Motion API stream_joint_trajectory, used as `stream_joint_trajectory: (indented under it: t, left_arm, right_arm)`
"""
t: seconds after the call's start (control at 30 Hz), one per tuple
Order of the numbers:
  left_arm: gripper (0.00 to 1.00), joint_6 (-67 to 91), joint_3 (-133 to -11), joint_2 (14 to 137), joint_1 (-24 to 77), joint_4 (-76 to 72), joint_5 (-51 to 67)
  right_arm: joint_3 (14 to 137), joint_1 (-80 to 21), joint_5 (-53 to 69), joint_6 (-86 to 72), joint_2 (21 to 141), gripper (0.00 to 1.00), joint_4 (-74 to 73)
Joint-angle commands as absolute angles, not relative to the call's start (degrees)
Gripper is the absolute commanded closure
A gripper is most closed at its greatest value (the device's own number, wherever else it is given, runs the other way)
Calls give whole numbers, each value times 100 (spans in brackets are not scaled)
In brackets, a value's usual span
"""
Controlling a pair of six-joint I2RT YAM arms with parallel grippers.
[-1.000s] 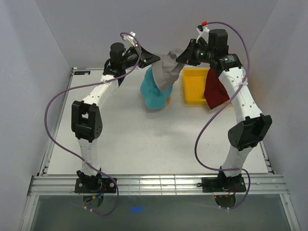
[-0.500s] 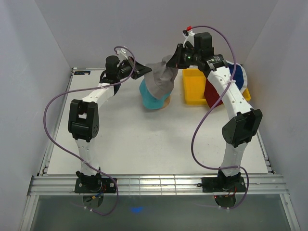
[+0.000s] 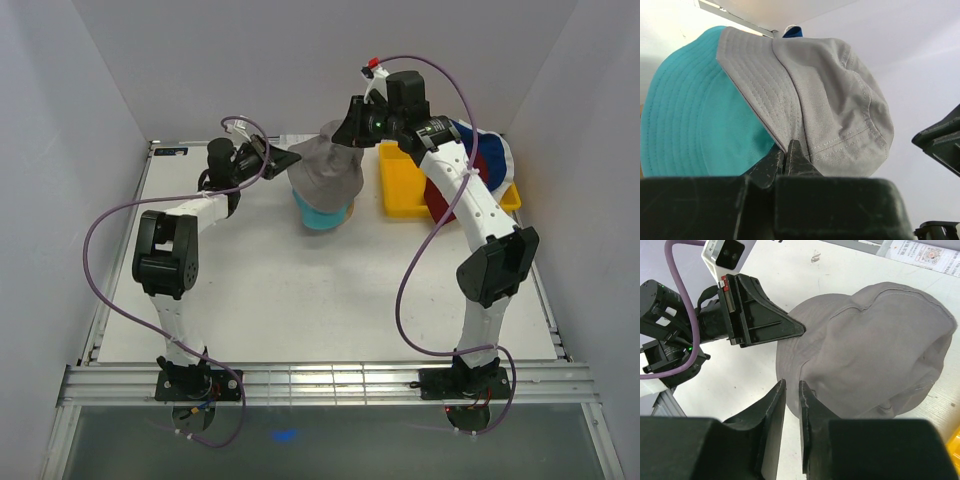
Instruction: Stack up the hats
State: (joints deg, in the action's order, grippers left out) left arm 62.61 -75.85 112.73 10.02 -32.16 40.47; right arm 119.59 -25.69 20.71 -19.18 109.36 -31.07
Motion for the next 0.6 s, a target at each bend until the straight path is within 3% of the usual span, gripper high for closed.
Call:
stream_joint_trajectory:
  t: [0.0,0.33,0.57]
  left_arm:
    - [100,6275,-7357,10933,914,-3533,4008]
    - [100,6267,-6961,11048,817,-3621,4034]
    - [100,6293,-6873,11180,809,-3630,4043]
  right_arm:
    - [12226,-2549,1846,-1714,10969,77,-3006]
    - [11559,-2207,1468,-1758,10662,55,-3024]
    - [11058,-1837,1792,-1986,10521,54,-2901]
